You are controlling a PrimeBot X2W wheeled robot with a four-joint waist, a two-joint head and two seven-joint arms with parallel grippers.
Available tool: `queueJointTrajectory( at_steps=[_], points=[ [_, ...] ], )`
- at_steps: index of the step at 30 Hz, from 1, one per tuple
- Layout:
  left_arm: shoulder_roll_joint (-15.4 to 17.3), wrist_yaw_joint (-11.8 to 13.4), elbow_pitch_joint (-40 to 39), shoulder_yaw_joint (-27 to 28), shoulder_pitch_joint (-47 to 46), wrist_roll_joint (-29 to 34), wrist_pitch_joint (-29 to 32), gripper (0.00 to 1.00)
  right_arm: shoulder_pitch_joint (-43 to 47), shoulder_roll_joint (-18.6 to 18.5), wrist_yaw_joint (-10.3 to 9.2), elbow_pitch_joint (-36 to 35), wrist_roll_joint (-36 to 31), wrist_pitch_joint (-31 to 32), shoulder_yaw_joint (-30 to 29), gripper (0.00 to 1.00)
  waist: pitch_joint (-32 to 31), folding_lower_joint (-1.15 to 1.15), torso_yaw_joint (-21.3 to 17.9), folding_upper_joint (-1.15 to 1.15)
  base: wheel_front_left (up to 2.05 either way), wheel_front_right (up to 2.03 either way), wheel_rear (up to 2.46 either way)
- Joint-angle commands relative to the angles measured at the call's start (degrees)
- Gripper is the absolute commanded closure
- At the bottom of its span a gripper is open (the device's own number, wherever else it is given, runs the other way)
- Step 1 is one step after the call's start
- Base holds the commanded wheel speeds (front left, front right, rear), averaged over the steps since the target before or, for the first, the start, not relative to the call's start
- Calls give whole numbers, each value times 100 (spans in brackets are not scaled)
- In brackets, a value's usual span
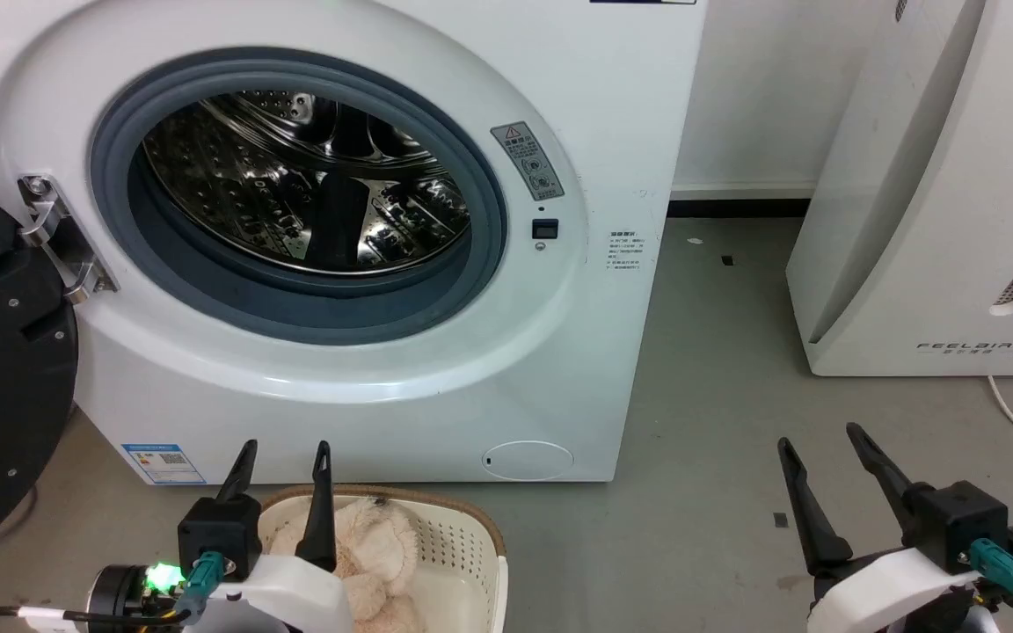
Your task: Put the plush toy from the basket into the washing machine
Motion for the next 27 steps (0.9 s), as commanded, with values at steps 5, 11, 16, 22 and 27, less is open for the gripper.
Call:
queueJointTrajectory(
  at_steps=[5,11,16,22,27],
  points=[
    [1,61,157,-61,-184,-49,-117,0,-42,-1,0,-57,129,-107,-56,0,78,0,-16,0,0,0,0],
    [6,44,498,-123,-383,-68,-189,0,-97,-1,1,-89,206,-179,-92,0,216,0,-56,0,0,0,0],
    [11,6,934,-172,-615,-103,-248,0,-177,-1,1,-123,260,-238,-108,0,402,0,-110,0,0,0,0],
    [53,-48,1763,-278,-1120,-134,-334,0,-341,-2,1,-179,390,-333,-146,0,829,0,-217,0,0,0,0],
    [113,-67,2212,-340,-1432,-161,-346,0,-465,-2,1,-228,466,-393,-169,0,1127,0,-275,0,0,0,0]
  ],
)
